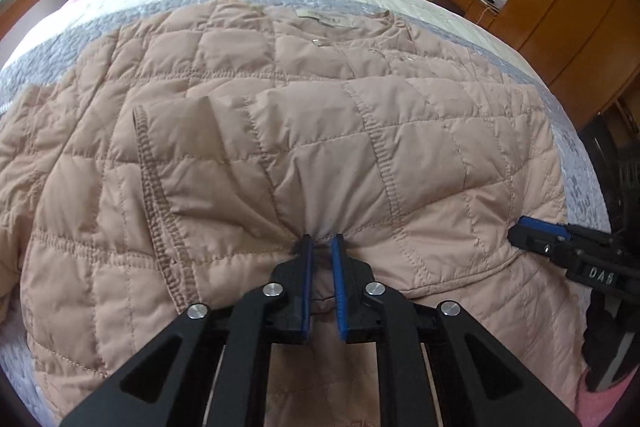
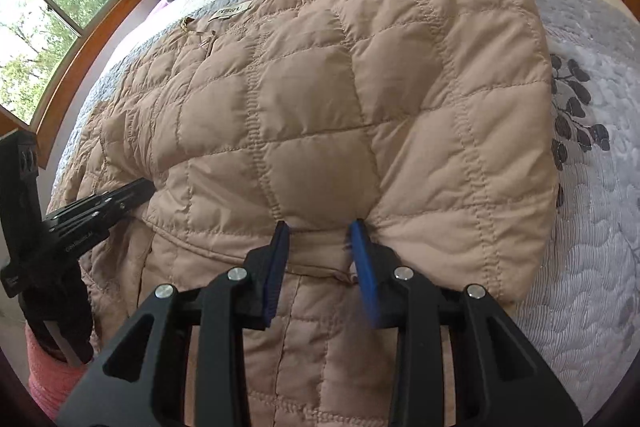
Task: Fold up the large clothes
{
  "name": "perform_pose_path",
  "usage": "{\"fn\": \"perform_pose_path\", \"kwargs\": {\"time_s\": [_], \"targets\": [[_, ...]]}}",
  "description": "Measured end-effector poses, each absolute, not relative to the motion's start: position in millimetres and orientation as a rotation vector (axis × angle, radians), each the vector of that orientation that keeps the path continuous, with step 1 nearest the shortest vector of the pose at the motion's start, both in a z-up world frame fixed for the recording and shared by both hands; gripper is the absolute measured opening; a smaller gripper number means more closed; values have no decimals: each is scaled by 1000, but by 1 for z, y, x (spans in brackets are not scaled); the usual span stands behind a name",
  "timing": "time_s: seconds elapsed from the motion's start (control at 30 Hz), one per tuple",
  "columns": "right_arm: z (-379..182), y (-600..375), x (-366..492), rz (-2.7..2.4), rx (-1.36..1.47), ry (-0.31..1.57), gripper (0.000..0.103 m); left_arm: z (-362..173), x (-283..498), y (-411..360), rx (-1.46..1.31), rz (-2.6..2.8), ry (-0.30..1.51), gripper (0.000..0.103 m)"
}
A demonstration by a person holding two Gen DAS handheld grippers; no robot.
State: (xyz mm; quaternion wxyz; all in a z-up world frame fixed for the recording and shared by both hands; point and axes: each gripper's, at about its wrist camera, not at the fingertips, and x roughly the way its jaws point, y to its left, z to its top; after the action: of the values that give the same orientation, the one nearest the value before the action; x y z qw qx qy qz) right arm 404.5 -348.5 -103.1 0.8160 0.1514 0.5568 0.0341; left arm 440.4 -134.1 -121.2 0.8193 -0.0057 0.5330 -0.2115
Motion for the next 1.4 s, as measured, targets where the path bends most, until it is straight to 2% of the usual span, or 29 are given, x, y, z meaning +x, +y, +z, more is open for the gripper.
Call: {"fn": "perform_pose_path", "kwargs": {"time_s": [0.13, 0.17, 0.23, 0.27, 0.3, 0.4, 0.7, 0.87, 1.0, 1.13, 1.23, 1.3, 1.4], "targets": [[-84, -356, 397, 95, 390, 1153, 35, -104, 444, -119, -53, -425, 1153, 11], [-73, -357, 389, 123, 399, 1114, 36, -95, 438, -110, -68, -428, 1133, 15], [-54, -360, 369, 158, 398, 1060, 43, -74, 424, -88, -88, -441, 1077, 33], [-49, -360, 361, 160, 390, 1055, 44, -65, 417, -72, -91, -430, 1048, 46], [-45, -360, 353, 156, 380, 1057, 46, -57, 409, -52, -100, -409, 1023, 52], [-41, -359, 330, 152, 361, 1082, 48, -48, 395, 15, -137, -321, 1002, 60], [-66, -318, 298, 200, 251, 1159, 51, -92, 344, 242, -432, 141, 1048, 61], [-82, -299, 301, 207, 217, 1197, 52, -106, 341, 321, -581, 256, 983, 61], [-90, -294, 304, 194, 204, 1213, 53, -111, 354, 351, -657, 271, 940, 61], [-95, -293, 307, 179, 200, 1223, 53, -120, 367, 366, -718, 287, 924, 56], [-97, -292, 308, 171, 193, 1225, 53, -121, 370, 368, -687, 336, 919, 37], [-99, -290, 309, 169, 187, 1225, 55, -123, 370, 372, -697, 347, 905, 18], [-103, -286, 313, 166, 178, 1224, 57, -126, 370, 377, -712, 333, 896, 9]]}}
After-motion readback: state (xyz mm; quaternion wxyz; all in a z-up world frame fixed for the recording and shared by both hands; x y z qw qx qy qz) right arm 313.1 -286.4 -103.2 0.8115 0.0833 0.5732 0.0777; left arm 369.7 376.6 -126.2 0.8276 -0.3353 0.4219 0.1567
